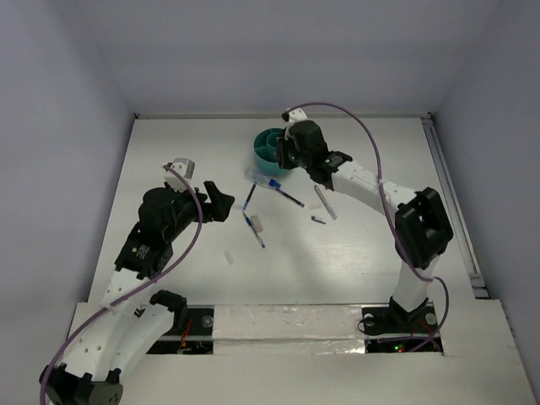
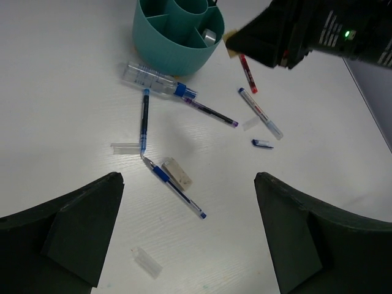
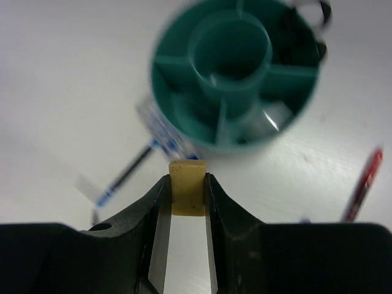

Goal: Sort the stationery into containers
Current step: Place the stationery in the storage box.

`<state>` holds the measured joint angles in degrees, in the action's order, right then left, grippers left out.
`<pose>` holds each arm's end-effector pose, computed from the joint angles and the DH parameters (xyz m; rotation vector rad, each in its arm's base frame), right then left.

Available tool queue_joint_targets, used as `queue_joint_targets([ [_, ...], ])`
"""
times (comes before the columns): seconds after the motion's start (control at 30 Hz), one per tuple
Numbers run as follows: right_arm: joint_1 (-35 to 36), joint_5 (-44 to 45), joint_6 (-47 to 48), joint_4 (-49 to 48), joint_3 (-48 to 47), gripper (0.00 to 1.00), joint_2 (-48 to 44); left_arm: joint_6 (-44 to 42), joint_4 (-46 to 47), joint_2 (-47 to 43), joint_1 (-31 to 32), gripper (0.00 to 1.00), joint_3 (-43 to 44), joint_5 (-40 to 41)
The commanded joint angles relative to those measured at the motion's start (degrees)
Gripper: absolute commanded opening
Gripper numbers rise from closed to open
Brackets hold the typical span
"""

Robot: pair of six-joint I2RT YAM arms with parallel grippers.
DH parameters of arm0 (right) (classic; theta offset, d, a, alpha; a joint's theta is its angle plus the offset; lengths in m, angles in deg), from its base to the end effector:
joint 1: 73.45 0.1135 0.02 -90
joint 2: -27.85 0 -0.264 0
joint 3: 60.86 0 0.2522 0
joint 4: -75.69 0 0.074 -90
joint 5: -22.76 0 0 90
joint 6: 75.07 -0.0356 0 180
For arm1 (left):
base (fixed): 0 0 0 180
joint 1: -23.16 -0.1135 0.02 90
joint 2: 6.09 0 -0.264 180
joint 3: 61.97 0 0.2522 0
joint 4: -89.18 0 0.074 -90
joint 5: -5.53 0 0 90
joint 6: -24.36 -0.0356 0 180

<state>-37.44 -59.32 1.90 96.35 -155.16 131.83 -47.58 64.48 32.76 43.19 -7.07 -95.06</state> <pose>0.3480 0.2469 0.2721 -0.3390 2.0892 0.3701 0.1523 -0.0625 0.3324 0.1702 1.7548 -0.6468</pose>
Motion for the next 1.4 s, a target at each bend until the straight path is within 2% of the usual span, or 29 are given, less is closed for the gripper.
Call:
queue_joint_targets([
  [0.0, 1.1, -2.8, 5.5, -3.2, -9.7, 0.12, 4.1, -0.5, 2.7, 0.2, -1.3, 0.84, 0.1, -1.5],
  [0.17, 1.1, -3.4, 10.9, -0.8, -18.5, 0.11, 10.3, -0.7, 2.6, 0.4, -1.3, 0.76, -0.1, -1.8],
  [0.3, 1.1, -3.8, 14.6, 1.0, -23.2, 0.11, 13.3, -0.7, 2.7, 1.4, -1.8, 0.74, 0.0, -2.2],
  [0.63, 1.1, -6.7, 20.6, 3.6, -26.8, 0.12, 17.1, -0.5, 3.0, 1.7, -3.5, 0.73, 0.0, -3.5],
  [0.77, 1.1, -5.2, 21.3, 2.2, -25.8, 0.14, 17.7, -0.5, 3.0, 1.6, -3.5, 0.73, 0.0, -3.6],
  [1.0, 1.1, -2.1, 22.0, -0.6, -22.9, 0.21, 17.0, -0.5, 3.2, 1.4, -3.5, 0.74, -0.1, -3.7],
  [1.17, 1.1, -1.7, 22.3, 0.1, -22.9, 0.36, 17.1, -0.4, 3.1, 1.4, -4.0, 0.73, -0.2, -3.5],
  [1.33, 1.1, -1.0, 21.8, 0.5, -22.4, 0.40, 16.6, 0.0, 2.9, 1.5, -4.0, 0.74, -0.3, -2.9],
  [1.37, 1.1, -1.0, 21.7, 0.3, -22.0, 0.44, 16.3, 0.0, 3.0, 1.5, -4.0, 0.73, -0.3, -2.9],
])
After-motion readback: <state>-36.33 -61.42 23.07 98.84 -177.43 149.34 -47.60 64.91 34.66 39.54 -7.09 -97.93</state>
